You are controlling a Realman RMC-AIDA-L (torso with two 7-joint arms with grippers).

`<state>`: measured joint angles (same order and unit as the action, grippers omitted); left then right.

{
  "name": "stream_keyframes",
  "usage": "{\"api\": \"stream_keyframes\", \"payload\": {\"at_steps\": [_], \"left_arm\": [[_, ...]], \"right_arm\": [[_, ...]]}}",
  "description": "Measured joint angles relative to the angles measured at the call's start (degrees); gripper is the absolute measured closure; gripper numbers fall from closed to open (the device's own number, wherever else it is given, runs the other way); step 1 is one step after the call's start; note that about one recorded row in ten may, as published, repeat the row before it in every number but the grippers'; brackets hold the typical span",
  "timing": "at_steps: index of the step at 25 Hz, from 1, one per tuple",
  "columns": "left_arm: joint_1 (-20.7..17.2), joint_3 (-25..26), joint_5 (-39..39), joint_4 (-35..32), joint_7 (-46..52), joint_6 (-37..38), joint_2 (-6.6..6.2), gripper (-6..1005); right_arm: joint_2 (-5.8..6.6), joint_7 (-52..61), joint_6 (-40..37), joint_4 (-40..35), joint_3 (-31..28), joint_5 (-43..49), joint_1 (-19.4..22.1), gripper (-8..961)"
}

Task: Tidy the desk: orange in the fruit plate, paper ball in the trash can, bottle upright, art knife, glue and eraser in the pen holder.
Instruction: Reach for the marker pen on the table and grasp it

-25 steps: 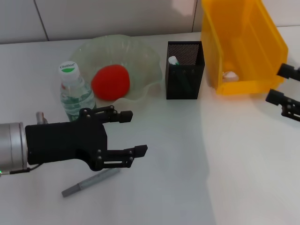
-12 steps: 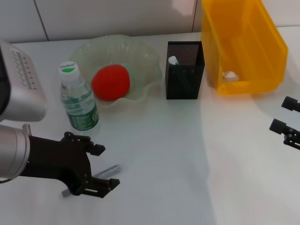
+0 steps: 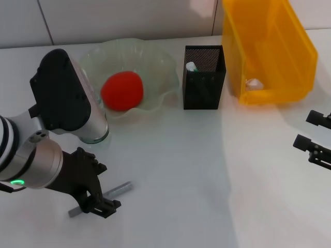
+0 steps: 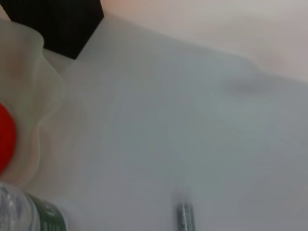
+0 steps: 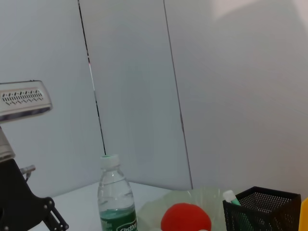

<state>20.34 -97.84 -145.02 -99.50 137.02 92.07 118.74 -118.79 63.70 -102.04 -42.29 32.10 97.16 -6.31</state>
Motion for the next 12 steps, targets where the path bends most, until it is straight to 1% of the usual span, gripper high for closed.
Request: {"api": "stream_keyframes", "payload": {"at_steps": [7,12], "left_arm": [[1.5,-3.2,-2.4,2.2,2.9,0.9,0.01,201],[1.9,-3.9,-3.4,3.1,3.7,0.7,0.06,209]], "right_arm": [[0.30,0.0,0.2,1.5,0.0,0.1,-0.9,277],[0.34,0.0,1.2,1.7,0.2,1.0,-1.5,280]]}}
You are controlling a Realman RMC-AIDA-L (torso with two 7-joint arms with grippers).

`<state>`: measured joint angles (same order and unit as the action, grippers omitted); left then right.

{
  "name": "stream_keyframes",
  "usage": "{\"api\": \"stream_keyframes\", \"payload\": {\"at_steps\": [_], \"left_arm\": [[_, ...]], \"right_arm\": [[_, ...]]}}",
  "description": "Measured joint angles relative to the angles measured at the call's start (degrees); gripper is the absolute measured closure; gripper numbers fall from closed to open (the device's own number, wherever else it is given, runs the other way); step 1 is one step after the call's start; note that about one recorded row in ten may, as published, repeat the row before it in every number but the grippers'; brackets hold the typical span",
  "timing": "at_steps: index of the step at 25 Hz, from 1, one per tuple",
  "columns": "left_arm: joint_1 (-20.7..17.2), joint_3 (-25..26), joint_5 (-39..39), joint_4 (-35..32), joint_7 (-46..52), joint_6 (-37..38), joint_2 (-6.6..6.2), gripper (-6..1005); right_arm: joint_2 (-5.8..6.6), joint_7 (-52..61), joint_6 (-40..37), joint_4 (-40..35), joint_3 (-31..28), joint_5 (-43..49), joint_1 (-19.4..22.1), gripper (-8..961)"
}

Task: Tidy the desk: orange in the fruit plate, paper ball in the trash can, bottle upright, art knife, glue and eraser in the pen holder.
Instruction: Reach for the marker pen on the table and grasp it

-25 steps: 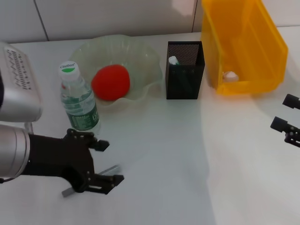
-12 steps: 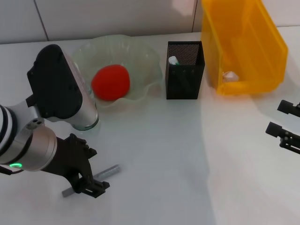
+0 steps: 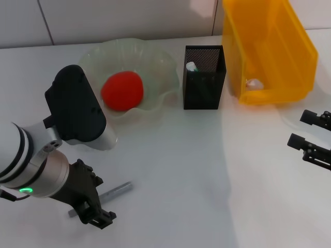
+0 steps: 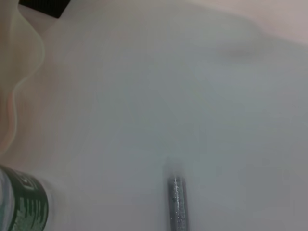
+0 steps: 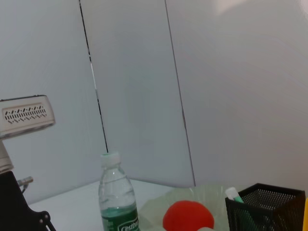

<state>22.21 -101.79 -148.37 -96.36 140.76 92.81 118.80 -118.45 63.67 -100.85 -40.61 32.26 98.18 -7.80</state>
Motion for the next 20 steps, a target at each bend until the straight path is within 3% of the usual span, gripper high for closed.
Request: {"api": "stream_keyframes", "payload": {"at_steps": [7,18,20], "left_arm": [[1.6,-0.2,-0.2,2.7,1.0,-0.3,0.03,250],[4.6,-2.2,-2.6,7.2,2.8,-1.3,0.12,445],[4.9,-2.2,-2.6,7.9,2.8,-1.7,0.12,443]], "right_arm": [[-0.09,0.0,0.5,0.5,-0.1,1.4,-0.8,284],[-0.15,0.0,0.6,0.7,0.0,1.9,-0.9,290],[-0.21,0.0,0.6,0.8,0.0,2.1,-0.9,291]]}}
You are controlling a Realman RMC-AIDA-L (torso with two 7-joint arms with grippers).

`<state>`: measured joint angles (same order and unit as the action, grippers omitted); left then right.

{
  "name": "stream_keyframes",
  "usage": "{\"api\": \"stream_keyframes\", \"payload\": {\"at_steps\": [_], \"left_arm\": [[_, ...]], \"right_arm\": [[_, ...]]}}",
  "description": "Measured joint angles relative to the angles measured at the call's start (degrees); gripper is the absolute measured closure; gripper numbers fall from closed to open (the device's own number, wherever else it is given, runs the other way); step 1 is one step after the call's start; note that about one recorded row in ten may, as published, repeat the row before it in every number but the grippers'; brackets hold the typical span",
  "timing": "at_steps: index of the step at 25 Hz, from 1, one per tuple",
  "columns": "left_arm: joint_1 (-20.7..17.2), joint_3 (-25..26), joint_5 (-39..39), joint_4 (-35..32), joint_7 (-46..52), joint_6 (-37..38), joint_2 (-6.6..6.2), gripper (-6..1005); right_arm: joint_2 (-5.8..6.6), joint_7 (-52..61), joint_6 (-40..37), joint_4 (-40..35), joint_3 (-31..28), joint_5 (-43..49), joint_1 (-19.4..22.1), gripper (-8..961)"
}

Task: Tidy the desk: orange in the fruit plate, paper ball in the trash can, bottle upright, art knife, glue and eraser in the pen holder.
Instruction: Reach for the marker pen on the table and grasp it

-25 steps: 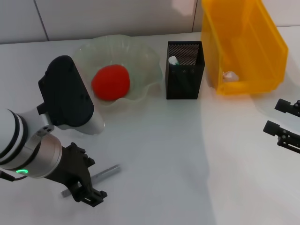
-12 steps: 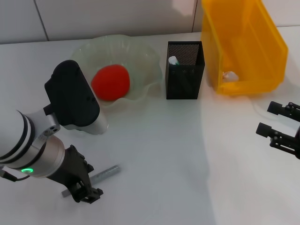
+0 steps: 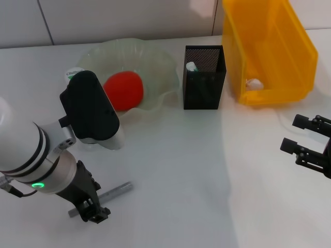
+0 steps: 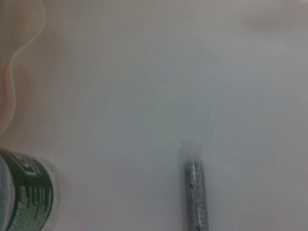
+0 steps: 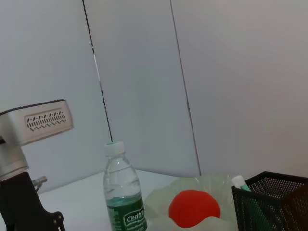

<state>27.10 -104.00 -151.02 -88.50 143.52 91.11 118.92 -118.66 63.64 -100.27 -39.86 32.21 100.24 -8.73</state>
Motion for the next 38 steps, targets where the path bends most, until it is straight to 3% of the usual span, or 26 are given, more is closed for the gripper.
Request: {"api": "stream_keyframes", "payload": {"at_steps": [17,38], "left_arm": [[1.2,0.0,-0.3,2.4,0.1,-0.8,0.09,570],[2.8,-0.6,-0.6,6.1,0.0,-1.5,0.17,583]], "right_arm": [[0.18,0.2,-0.1,0.9,0.3,0.1,-0.1,300],[0.19,0.5,0.0,0.8,-0.1,0.5,-0.1,311]]}}
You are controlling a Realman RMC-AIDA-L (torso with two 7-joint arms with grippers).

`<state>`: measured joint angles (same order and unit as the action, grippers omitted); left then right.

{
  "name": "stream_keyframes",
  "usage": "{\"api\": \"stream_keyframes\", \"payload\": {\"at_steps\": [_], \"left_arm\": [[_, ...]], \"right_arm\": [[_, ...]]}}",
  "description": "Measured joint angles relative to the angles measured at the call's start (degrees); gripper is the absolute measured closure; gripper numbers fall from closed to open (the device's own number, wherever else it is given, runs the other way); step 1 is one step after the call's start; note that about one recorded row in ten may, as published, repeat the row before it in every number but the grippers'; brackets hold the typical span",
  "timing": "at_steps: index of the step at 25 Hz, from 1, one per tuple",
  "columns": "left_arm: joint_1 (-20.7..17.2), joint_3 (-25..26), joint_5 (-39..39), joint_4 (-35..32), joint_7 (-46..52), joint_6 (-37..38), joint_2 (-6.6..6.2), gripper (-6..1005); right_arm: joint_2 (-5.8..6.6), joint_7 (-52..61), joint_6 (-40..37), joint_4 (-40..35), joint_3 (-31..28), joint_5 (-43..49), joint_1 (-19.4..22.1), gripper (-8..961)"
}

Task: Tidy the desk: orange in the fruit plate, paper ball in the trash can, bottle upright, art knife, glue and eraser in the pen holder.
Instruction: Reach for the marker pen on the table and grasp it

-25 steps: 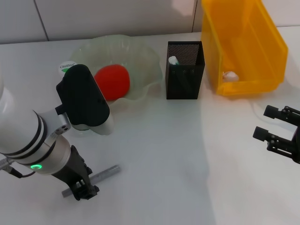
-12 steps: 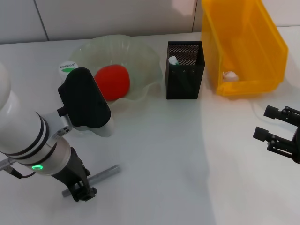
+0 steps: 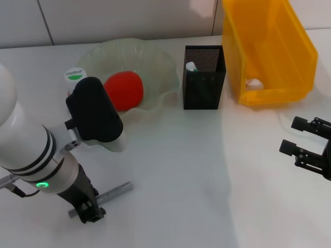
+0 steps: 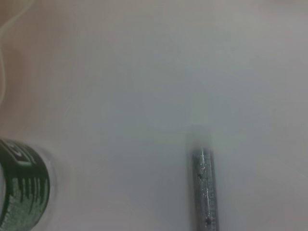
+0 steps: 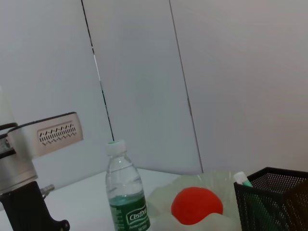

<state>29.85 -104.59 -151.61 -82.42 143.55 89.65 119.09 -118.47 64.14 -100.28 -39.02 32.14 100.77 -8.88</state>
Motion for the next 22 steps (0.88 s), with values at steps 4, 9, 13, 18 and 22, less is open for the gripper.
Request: {"api": "stream_keyframes", "payload": {"at_steps": [4,9,13,18,22], "left_arm": [[0.1,0.0,0.0,0.1,-0.1,-0.3,0.00,589],[0.3,-0.4,0.0,0.6,-0.5,-0.7,0.00,763],[0.4,-0.7,0.0,0.8,-0.6,-0.9,0.00,806],[0.4,-0.8,0.0,0.6,-0.6,-1.0,0.00,823],[0.4,-1.0,0.0,0.1,-0.7,-1.0,0.00,837]], "right_arm": [[-0.01,0.0,0.0,0.1,-0.1,0.1,-0.1,313],[-0.07,0.0,0.1,0.1,0.0,0.2,-0.1,316],[0.00,0.1,0.1,0.1,0.0,0.2,-0.1,318],[0.00,0.1,0.1,0.1,0.0,0.2,0.1,321],[0.00,0.1,0.1,0.1,-0.1,0.2,0.1,323]]}}
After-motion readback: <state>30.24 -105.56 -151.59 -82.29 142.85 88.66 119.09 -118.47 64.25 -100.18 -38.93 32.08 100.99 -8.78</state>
